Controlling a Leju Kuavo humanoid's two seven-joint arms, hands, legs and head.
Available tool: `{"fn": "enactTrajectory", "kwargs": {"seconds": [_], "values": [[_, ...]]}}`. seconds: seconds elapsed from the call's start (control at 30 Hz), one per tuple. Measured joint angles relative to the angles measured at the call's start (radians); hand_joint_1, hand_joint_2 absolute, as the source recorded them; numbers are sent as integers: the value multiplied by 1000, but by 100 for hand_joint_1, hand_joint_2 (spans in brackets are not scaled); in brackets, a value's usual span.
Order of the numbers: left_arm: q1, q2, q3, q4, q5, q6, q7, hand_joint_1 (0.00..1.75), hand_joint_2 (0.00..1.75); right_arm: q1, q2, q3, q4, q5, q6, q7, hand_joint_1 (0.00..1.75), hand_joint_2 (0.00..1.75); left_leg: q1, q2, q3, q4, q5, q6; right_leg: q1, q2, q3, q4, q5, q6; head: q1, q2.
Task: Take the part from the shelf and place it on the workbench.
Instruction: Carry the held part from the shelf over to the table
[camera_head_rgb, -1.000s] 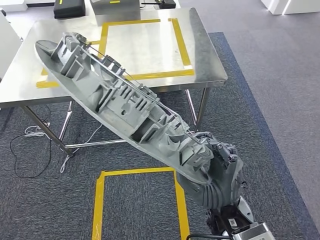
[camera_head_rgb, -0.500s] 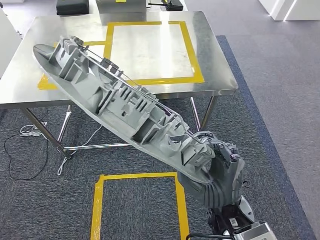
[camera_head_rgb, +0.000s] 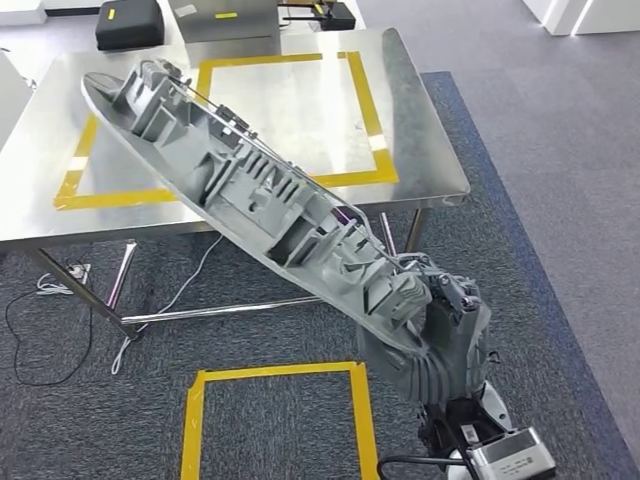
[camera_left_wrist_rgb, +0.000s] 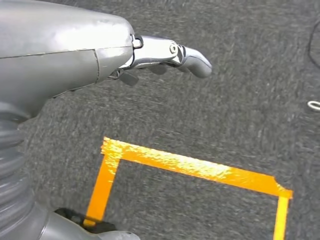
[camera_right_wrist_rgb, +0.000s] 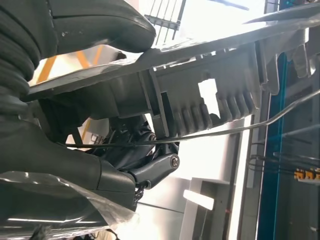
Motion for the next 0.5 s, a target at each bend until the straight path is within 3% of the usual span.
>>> {"fn": "enactTrajectory", "kwargs": {"seconds": [0.07,0.13,0.17,0.2,0.27,0.3,0.37,0.43,0.5], "values": [[2,2,0,0,0,0,0,0,175,-3,1,-3,1,0,0,2,175,175,2,0,-77,88,-42,-7,0,2,20,-1,-19,-2,-1,0],[5,2,0,0,0,0,0,0,175,-8,1,-7,3,0,2,9,175,175,4,0,-110,77,-42,-9,0,4,49,-1,-41,1,-1,0],[5,2,0,0,-1,0,0,0,175,-12,1,-10,5,0,7,15,175,175,4,1,-111,35,-13,-8,-1,5,66,-1,-55,4,-1,0],[6,3,0,0,-1,0,0,0,175,-16,2,-12,6,0,12,21,175,175,4,1,-106,-21,38,-6,-1,5,79,-2,-68,7,-1,0],[6,3,0,1,-2,1,0,0,175,-26,4,-16,10,1,26,32,175,175,0,3,-99,-96,113,4,1,5,105,-1,-94,17,0,0],[6,3,0,2,-4,2,0,0,175,-32,7,-18,12,2,32,37,175,175,-3,4,-98,-112,131,11,2,5,111,-2,-102,23,0,0],[3,3,0,3,-7,4,-2,0,175,-47,10,-24,15,5,46,47,175,175,-6,5,-90,-118,126,28,3,6,121,-2,-106,34,2,0],[1,4,0,4,-10,7,-4,0,175,-64,12,-29,20,6,58,58,175,175,-3,3,-73,-128,118,42,2,4,101,40,-97,42,7,0],[-1,4,0,6,-12,10,-6,0,175,-79,14,-32,26,6,67,64,175,175,-1,2,-52,-139,108,54,2,3,22,154,-103,48,10,0]]}}
